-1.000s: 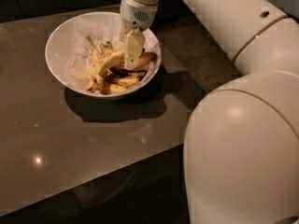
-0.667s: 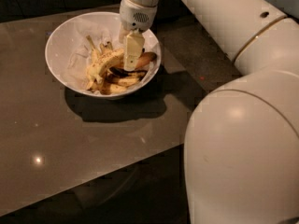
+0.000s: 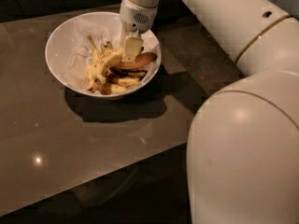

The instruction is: Pick banana from white bowl

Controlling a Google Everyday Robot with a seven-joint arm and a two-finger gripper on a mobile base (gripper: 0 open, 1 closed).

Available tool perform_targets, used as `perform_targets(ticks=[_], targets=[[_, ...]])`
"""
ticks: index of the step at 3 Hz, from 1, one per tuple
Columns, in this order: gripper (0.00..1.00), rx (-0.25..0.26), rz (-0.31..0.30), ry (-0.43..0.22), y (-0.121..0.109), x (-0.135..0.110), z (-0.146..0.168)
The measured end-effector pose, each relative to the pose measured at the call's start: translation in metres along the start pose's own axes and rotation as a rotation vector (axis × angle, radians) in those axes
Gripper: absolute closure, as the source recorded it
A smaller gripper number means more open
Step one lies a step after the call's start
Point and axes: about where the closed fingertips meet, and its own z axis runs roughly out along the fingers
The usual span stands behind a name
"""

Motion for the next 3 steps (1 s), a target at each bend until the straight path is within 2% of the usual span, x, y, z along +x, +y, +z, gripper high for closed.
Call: perform_targets(ticks=[1,2,3], targets=[[0.95,0.0,0.0,0.0,0.0,0.0,0.0],[1.0,0.068,-0.001,-0.05,0.005,0.0,-0.017],[1.0,0.161,-0.009,-0.17,0.024,0.002,-0.045]])
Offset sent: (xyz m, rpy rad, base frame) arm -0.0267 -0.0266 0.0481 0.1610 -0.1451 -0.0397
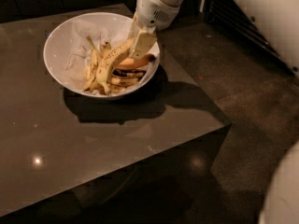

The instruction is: Pick banana from white bowl

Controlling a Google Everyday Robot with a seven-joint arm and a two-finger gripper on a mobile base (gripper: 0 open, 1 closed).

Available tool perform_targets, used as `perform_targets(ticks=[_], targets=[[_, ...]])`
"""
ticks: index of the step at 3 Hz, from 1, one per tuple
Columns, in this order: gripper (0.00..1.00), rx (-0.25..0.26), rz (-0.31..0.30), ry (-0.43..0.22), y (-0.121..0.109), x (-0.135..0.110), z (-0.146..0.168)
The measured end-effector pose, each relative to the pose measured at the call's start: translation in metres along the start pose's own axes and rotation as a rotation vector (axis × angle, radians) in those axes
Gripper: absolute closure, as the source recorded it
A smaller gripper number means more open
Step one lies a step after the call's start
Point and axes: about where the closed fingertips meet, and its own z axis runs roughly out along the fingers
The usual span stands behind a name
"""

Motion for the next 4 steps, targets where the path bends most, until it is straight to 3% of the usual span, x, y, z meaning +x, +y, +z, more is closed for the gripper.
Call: perform_targets(ticks=[1,3,4], targets=[[1.0,0.064,-0.017,-0.116,0.018,0.002,-0.025],[1.0,0.066,-0.005,-0.137,0.028,-0.001,-0.04],[1.0,0.076,0.042,-0.162,0.051,-0.006,-0.057]])
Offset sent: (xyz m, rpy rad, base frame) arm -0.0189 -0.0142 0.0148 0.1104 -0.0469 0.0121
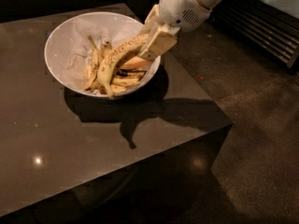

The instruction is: Pick banana from white bowl

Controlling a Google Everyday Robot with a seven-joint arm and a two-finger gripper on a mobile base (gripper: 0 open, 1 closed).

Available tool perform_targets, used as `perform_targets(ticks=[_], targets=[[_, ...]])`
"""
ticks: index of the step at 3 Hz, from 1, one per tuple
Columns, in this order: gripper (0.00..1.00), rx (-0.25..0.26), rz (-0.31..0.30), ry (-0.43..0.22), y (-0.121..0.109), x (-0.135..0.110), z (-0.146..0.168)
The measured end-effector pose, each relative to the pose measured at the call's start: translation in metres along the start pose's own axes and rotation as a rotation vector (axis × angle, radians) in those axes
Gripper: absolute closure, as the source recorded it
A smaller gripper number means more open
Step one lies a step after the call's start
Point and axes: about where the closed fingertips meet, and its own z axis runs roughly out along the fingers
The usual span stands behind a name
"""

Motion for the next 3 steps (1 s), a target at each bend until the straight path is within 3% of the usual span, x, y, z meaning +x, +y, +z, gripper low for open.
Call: perform_targets(ticks=[1,3], targets=[[1.0,0.026,0.066,-0.024,0.03,0.0,-0.016],[1.0,0.064,0.189,-0.001,0.087,0.012,-0.033]])
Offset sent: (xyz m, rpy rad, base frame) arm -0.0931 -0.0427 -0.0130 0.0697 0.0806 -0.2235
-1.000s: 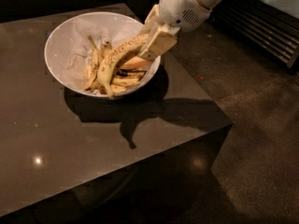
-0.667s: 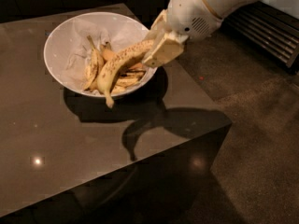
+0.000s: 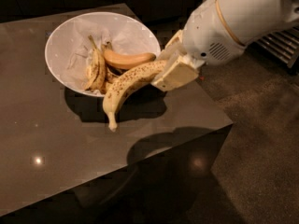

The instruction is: Pick banana from white bowl

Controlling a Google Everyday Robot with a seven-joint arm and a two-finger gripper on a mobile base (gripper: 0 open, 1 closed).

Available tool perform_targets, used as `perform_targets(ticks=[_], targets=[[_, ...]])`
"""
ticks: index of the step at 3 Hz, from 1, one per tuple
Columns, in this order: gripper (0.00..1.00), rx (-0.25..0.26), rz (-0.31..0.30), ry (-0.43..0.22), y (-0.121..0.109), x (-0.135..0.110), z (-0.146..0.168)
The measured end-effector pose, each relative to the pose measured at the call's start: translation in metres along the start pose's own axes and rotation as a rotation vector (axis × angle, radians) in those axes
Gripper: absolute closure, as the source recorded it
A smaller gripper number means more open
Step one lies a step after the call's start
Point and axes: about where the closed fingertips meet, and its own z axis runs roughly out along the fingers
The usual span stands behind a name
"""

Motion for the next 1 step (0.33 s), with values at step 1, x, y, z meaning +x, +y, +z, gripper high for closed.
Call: perform_targets(ticks=[1], targets=[[1.0,-0.001,0.003,0.005,0.0023,0.0022,0.0001]])
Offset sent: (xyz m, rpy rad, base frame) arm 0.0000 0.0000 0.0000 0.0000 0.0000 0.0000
